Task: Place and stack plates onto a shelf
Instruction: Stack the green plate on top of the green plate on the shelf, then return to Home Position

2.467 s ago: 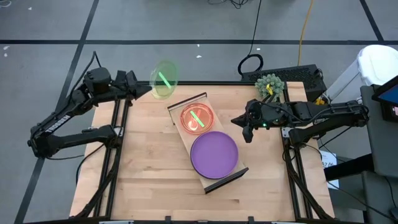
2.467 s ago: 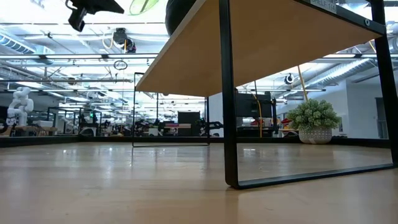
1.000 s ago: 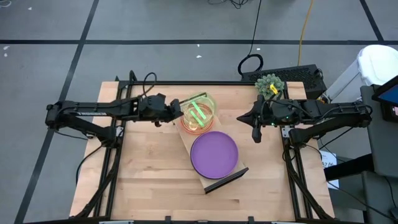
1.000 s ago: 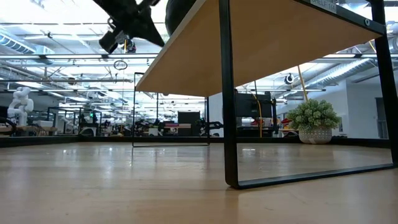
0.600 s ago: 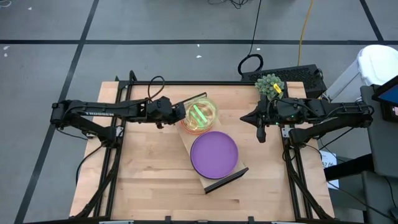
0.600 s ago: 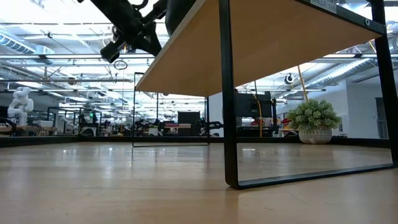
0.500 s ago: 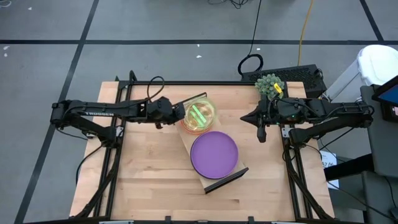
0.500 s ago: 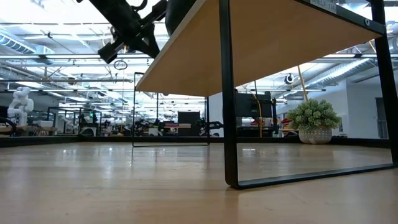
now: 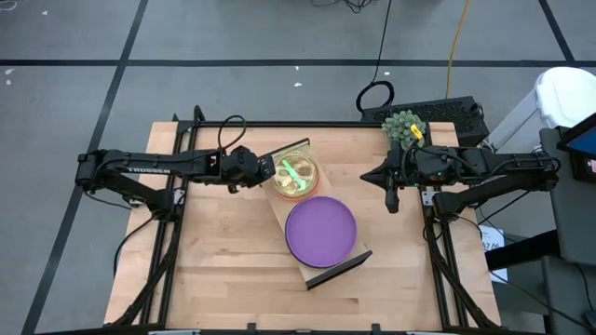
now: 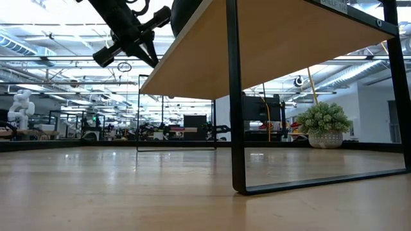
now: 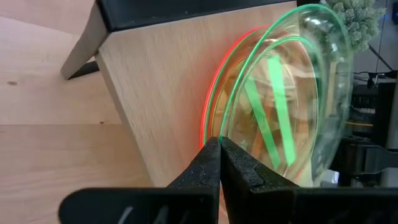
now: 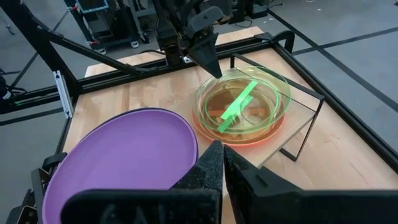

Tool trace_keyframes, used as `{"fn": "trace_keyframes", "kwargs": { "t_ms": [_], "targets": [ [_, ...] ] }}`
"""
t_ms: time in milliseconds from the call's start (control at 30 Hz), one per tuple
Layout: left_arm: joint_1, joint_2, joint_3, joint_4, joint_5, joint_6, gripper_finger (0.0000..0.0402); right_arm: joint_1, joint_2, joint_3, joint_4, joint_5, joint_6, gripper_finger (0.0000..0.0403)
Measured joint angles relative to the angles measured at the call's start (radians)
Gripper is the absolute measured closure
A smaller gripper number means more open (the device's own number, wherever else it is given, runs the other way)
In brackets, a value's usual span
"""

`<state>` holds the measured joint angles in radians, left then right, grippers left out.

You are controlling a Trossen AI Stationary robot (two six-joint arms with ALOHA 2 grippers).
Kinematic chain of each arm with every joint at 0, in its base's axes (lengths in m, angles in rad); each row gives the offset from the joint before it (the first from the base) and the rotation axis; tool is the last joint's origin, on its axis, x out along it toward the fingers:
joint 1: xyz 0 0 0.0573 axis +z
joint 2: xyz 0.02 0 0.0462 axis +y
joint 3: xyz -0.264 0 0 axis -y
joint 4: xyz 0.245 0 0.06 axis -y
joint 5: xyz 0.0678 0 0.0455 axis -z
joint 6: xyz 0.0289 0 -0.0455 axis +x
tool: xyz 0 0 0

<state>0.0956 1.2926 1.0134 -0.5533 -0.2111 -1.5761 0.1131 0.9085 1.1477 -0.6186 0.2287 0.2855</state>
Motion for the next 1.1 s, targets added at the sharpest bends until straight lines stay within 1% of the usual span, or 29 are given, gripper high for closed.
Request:
{"fn": "trace_keyframes", "kwargs": {
  "t_ms": [133,300,400,600,667,800,900,1100],
  "targets": [
    [0.000,0.000,0.000,-0.003,-0.001,-0.007,0.0375,0.000,0.000,0.000,0.000,0.000,0.000,0.0403],
    [0.000,0.000,0.000,-0.005,-0.008,-0.009,0.0323,0.000,0.000,0.000,0.000,0.000,0.000,0.0403],
    [0.000,-0.003,0.000,0.005,-0.002,-0.008,0.0300,0.000,0.000,0.000,0.000,0.000,0.000,0.0403],
    [-0.005,-0.058,-0.002,0.027,0.034,0.023,0.0289,0.000,0.000,0.000,0.000,0.000,-0.006,0.0403],
    [-0.006,-0.085,-0.001,0.081,0.035,0.074,0.0289,0.000,0.000,0.000,0.001,0.001,-0.016,0.0403],
    [-0.006,-0.143,-0.001,0.138,0.036,0.193,0.0289,0.000,-0.004,0.000,0.009,0.001,-0.017,0.0403],
    [-0.006,-0.190,-0.001,0.150,0.035,0.279,0.0289,0.000,-0.010,0.000,0.010,0.001,-0.018,0.0403],
    [-0.006,-0.271,0.000,0.187,0.076,0.582,0.0289,0.000,-0.028,0.000,0.016,0.001,-0.018,0.0403]
  ]
}}
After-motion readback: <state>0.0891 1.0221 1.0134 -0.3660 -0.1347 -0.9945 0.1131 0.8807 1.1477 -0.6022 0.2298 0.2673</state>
